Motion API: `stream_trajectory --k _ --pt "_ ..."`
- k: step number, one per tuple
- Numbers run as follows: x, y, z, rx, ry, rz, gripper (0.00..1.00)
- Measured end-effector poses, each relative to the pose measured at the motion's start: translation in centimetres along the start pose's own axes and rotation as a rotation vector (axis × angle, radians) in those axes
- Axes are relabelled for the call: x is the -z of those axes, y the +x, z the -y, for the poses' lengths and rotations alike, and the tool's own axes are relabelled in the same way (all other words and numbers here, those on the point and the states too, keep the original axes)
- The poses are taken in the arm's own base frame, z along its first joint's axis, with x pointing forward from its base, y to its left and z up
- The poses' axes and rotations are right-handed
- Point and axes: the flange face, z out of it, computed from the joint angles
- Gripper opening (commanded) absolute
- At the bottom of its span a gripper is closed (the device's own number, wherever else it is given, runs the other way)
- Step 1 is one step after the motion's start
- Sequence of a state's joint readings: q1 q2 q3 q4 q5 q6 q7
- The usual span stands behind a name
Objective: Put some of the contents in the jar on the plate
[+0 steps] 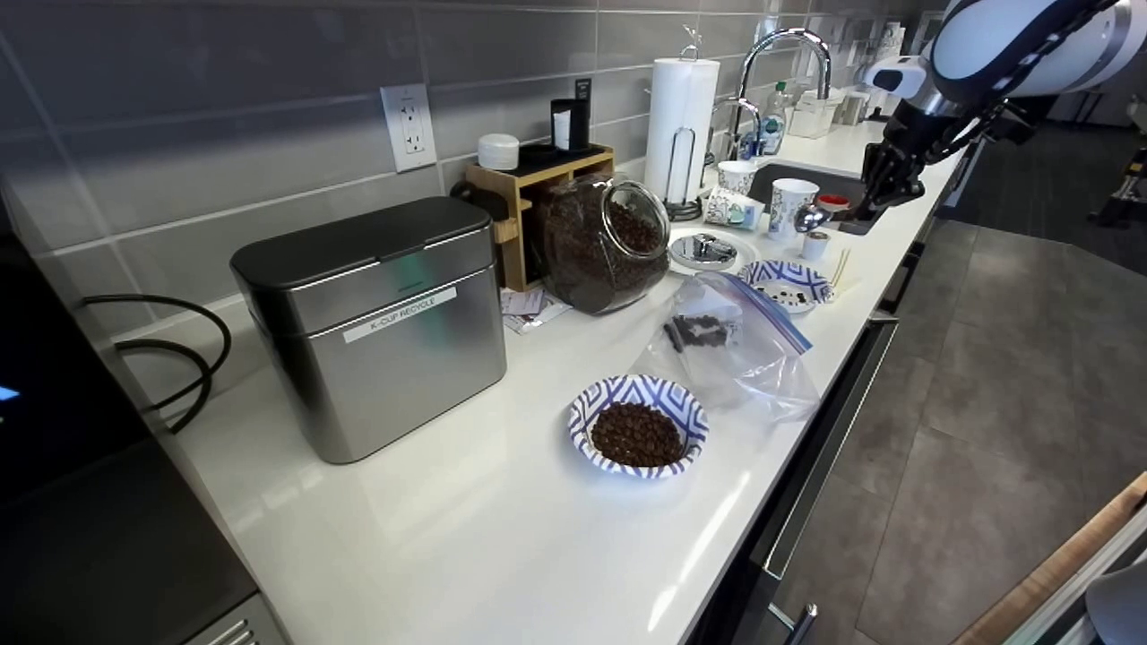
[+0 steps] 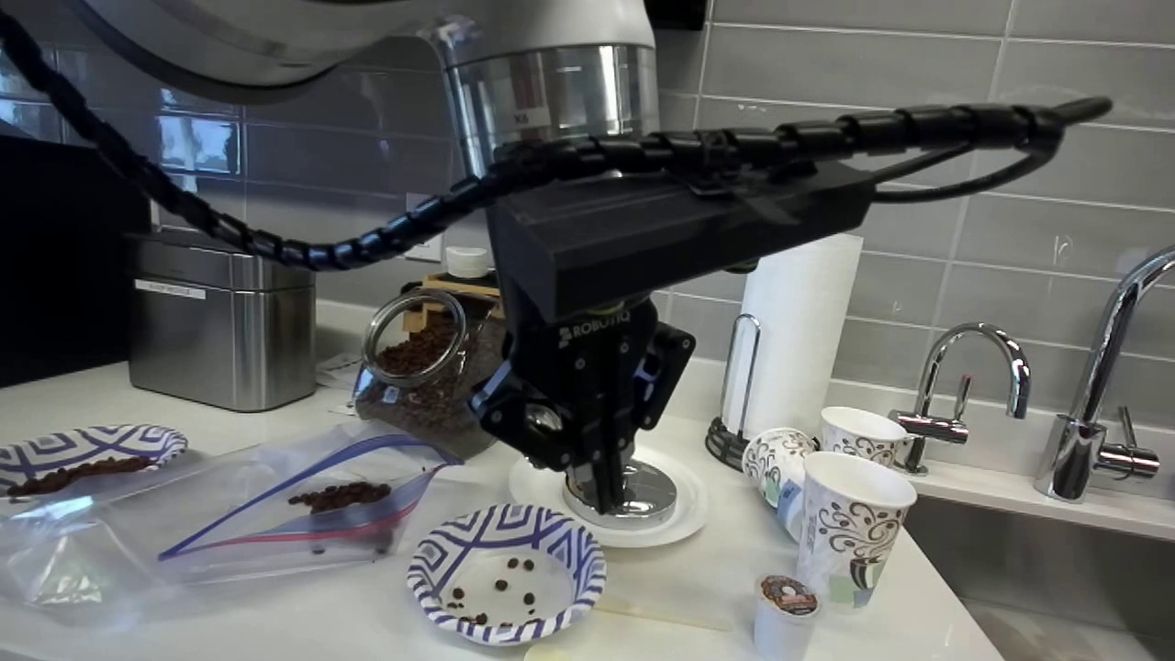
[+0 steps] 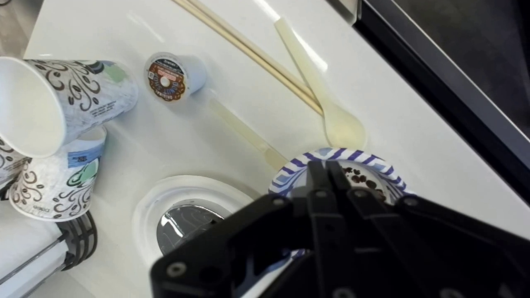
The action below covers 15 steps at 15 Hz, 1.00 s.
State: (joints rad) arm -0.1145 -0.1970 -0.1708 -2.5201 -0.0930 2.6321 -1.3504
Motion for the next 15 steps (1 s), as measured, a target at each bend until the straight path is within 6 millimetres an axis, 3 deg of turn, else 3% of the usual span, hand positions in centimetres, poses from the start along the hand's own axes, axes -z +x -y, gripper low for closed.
stream_trajectory --k 15 --pt "0.9 0.6 -0.7 -0.082 0.434 -0.168 0.01"
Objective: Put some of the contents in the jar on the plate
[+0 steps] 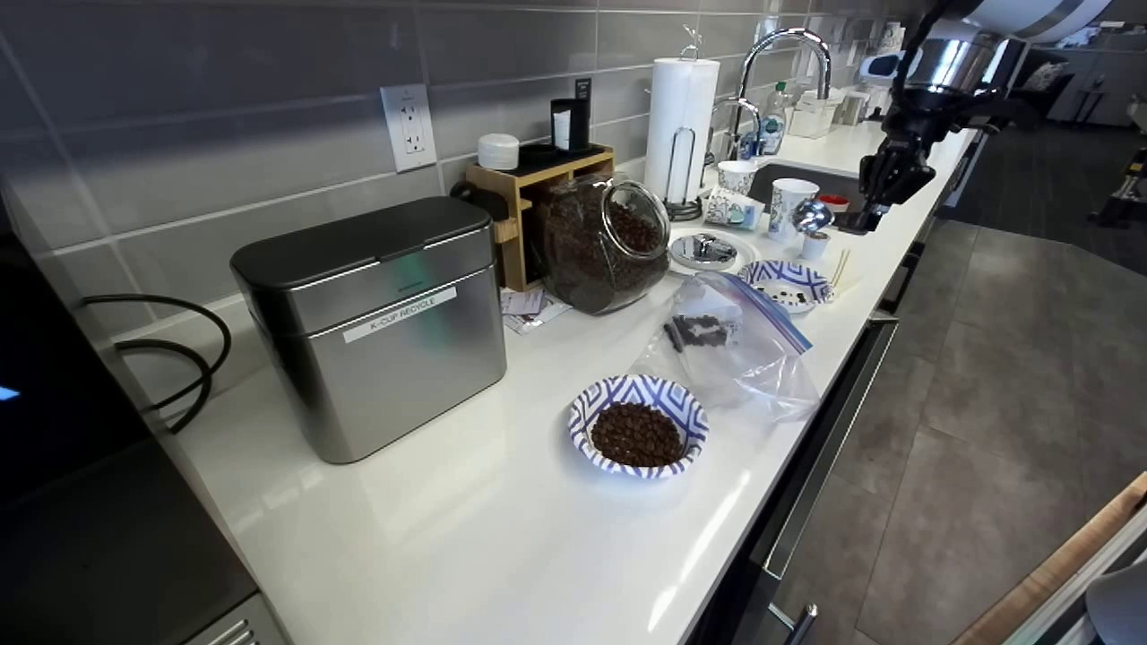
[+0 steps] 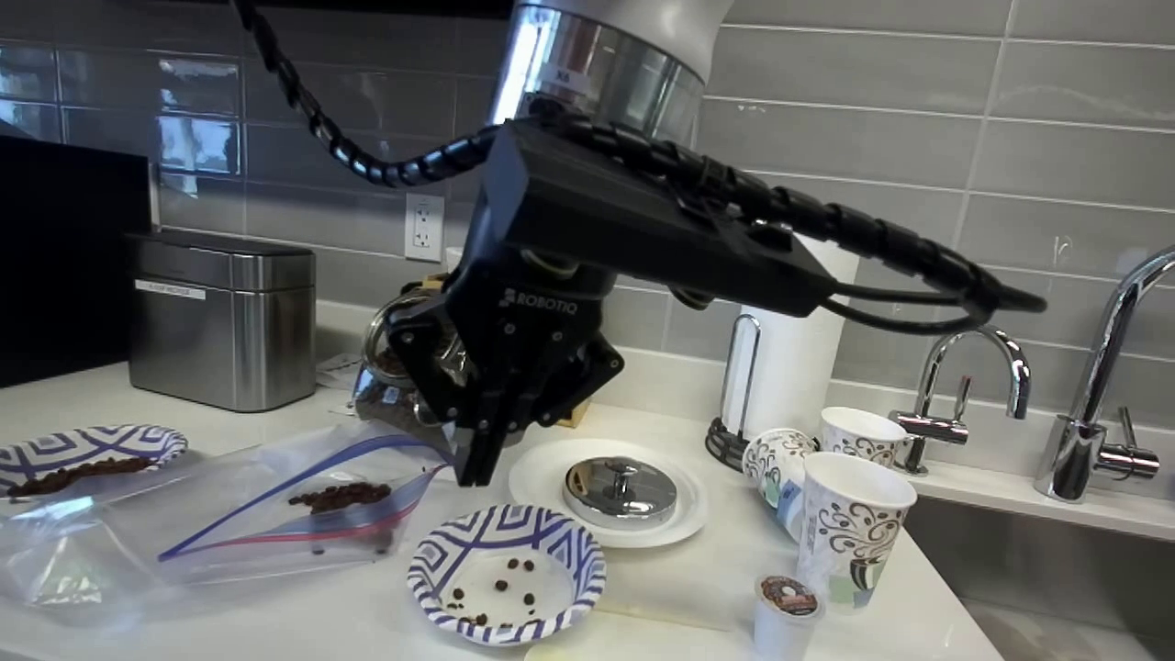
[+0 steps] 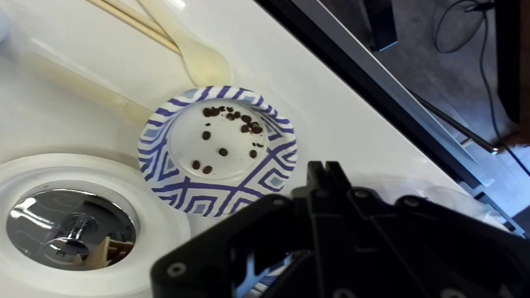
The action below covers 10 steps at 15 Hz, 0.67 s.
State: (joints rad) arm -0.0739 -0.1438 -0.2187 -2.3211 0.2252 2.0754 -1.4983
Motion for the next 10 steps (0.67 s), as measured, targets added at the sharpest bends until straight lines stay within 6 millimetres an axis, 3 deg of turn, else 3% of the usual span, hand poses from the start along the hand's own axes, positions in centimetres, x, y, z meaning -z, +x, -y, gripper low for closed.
stream_trajectory --k 10 --pt "0.0 3.4 -2.2 -0.112 0.359 -0.029 0.01"
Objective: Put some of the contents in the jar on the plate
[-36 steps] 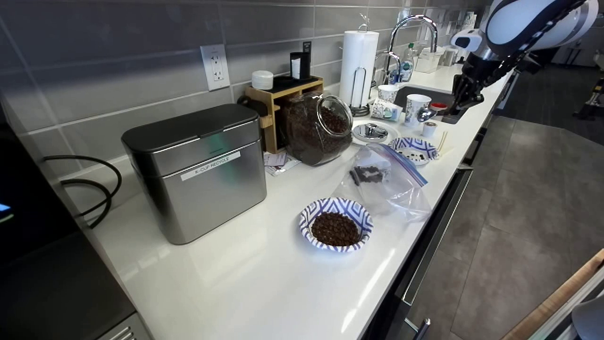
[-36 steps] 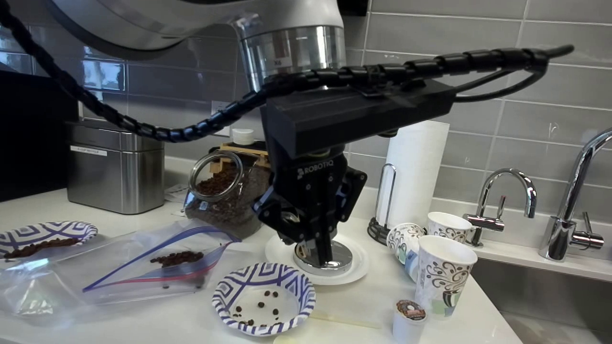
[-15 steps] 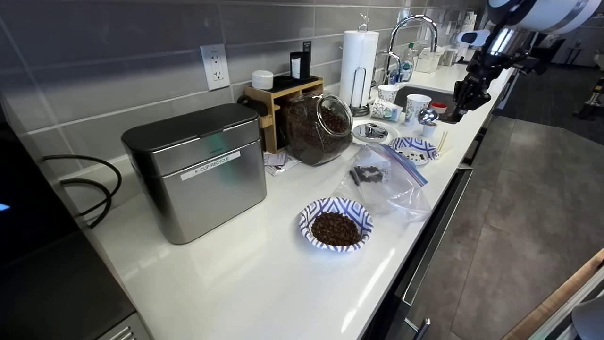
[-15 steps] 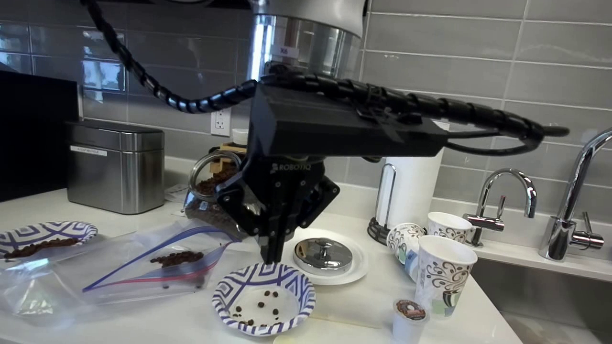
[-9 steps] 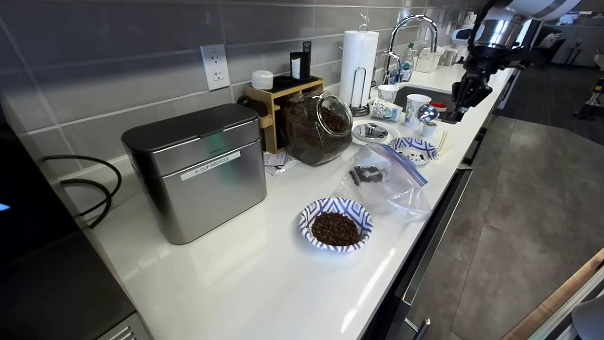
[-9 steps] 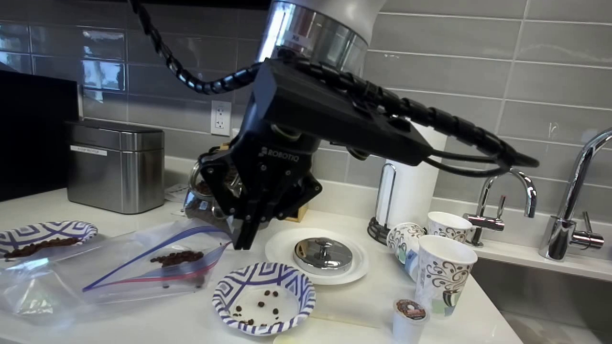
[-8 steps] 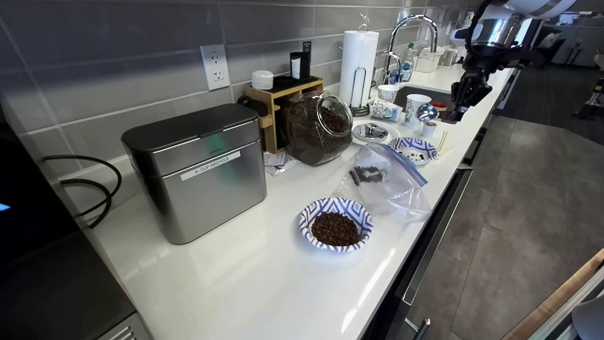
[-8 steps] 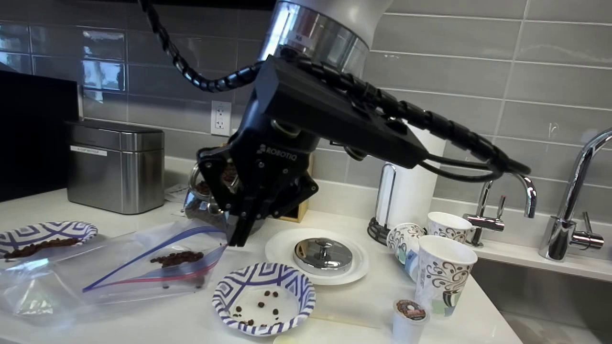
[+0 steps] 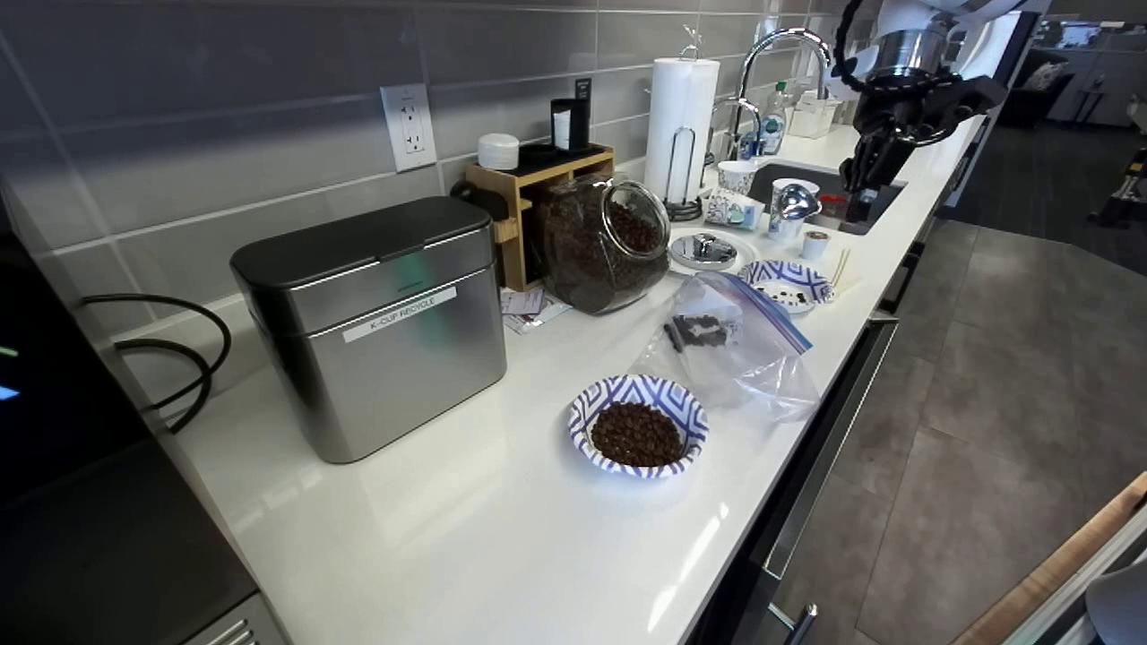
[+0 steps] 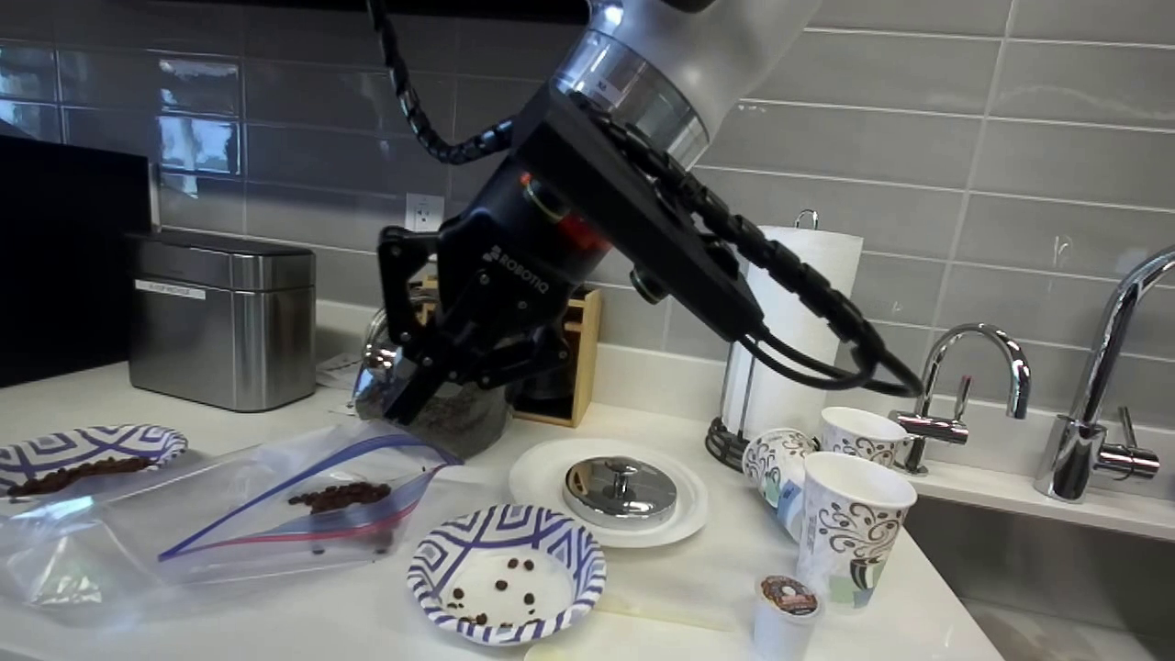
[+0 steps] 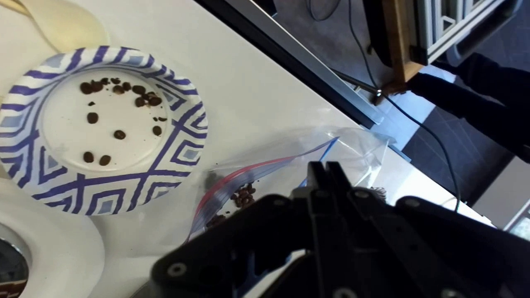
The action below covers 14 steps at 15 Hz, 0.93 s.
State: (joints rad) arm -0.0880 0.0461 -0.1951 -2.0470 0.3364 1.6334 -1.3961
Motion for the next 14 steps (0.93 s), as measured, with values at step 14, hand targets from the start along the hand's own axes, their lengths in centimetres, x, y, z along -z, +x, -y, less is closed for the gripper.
stream_trajectory --k 14 --pt "-1.7 7.0 -2.6 -0.247 0.356 0.016 0.04"
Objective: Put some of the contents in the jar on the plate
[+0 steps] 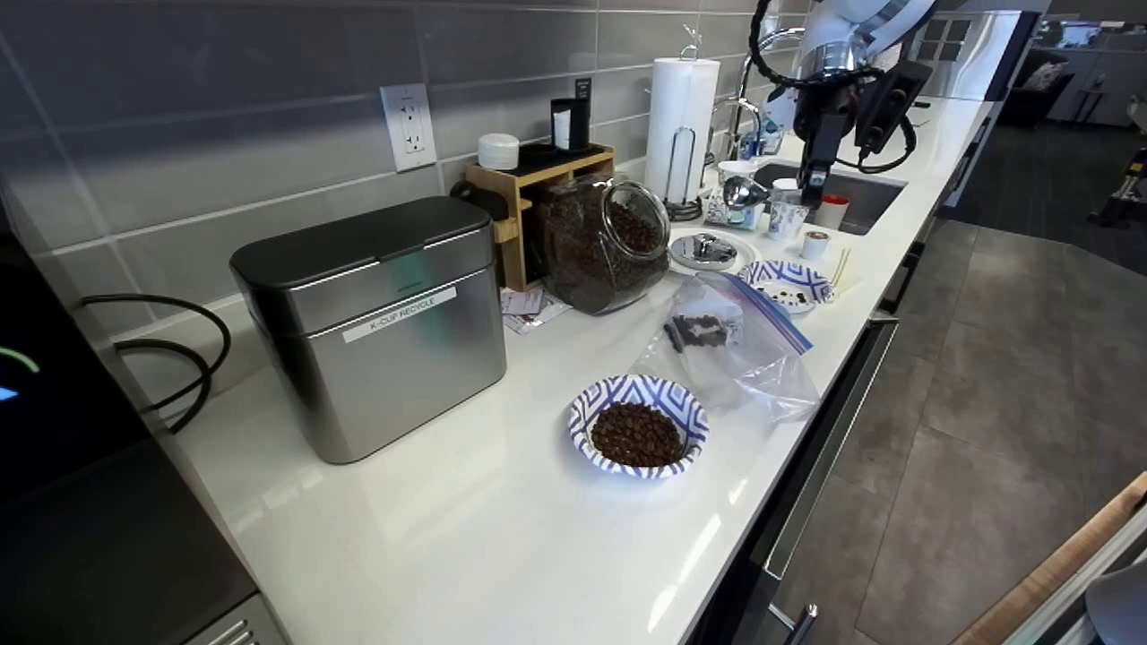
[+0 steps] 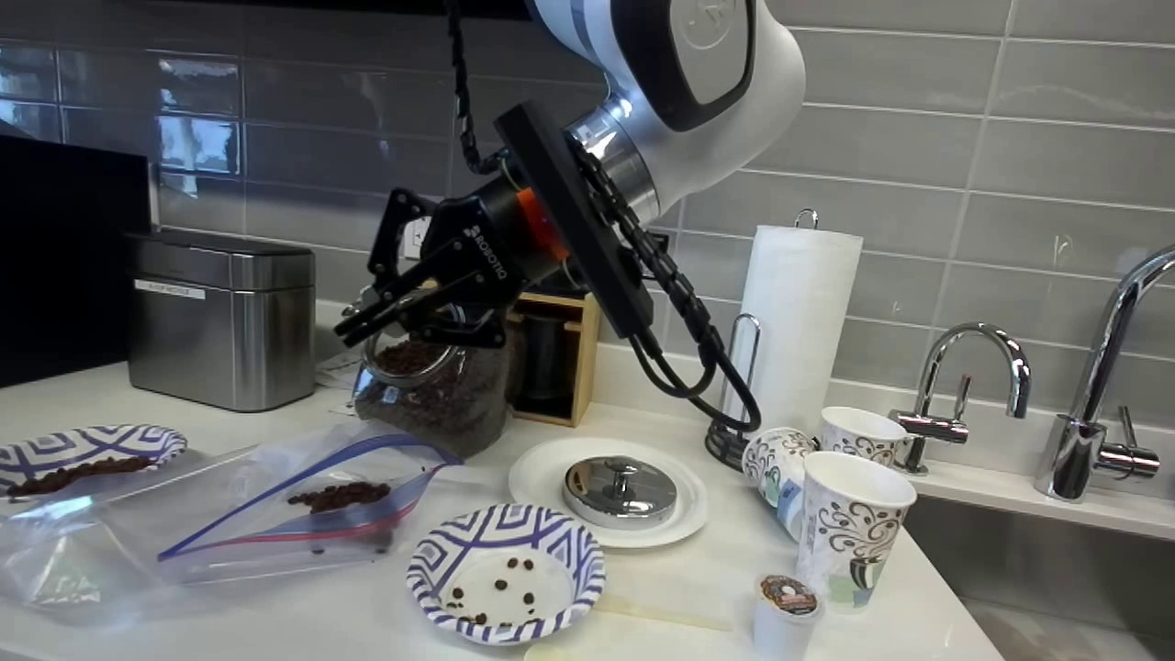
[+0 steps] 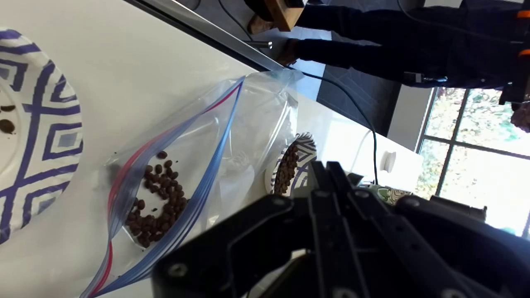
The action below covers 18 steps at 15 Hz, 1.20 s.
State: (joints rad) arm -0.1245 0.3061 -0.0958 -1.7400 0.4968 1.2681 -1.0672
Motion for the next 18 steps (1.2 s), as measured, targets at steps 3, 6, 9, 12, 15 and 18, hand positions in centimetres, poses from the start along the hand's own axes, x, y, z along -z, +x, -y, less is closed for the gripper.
stream_trajectory --k 3,6,9,12,15,18 --pt "0.2 -0.2 0.0 -0.002 -0.002 -0.005 0.04" --pt "0.3 -0.3 0.0 -0.002 -0.002 -0.006 0.01" --pt "-0.1 0.0 0.0 -0.028 0.016 -0.008 0.01" --pt "-0.9 0.8 0.4 -0.083 0.083 -0.015 0.01" --pt "-1.3 1.7 0.6 -0.15 0.142 -0.039 0.01" --pt "-1.5 2.5 0.3 -0.241 0.188 -0.07 0.01"
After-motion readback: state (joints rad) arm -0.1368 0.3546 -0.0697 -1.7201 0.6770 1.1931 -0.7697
